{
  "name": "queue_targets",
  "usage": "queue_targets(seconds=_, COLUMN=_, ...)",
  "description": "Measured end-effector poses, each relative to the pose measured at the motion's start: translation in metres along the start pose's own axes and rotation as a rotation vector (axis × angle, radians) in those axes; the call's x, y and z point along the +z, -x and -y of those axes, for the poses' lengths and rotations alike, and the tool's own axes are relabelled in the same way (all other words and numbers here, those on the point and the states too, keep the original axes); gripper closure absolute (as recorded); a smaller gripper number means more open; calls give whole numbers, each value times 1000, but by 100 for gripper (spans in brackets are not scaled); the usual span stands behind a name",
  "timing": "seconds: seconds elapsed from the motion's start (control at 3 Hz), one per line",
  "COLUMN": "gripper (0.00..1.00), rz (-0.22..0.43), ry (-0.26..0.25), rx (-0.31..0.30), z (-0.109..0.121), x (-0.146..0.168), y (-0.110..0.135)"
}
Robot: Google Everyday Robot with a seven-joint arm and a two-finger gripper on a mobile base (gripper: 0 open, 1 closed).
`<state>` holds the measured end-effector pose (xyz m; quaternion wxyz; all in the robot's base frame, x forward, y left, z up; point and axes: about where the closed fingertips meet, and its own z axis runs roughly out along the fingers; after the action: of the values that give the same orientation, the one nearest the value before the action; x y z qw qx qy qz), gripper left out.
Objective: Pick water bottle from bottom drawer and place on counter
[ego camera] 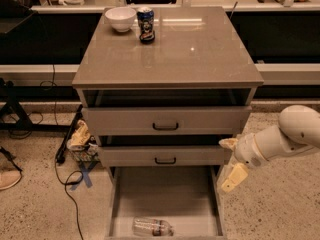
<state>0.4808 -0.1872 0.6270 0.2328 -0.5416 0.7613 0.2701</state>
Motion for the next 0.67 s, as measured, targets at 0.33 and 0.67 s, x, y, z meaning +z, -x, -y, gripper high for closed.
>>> queue_targets(seconds=0.33, gripper=0, rz=2, ry=39, rx=-36, z=4, x=33, y=-47)
queue_targets(seconds=0.67, gripper=0, rz=8, ry=75, rx=-72, z=9, x=81, y=-98)
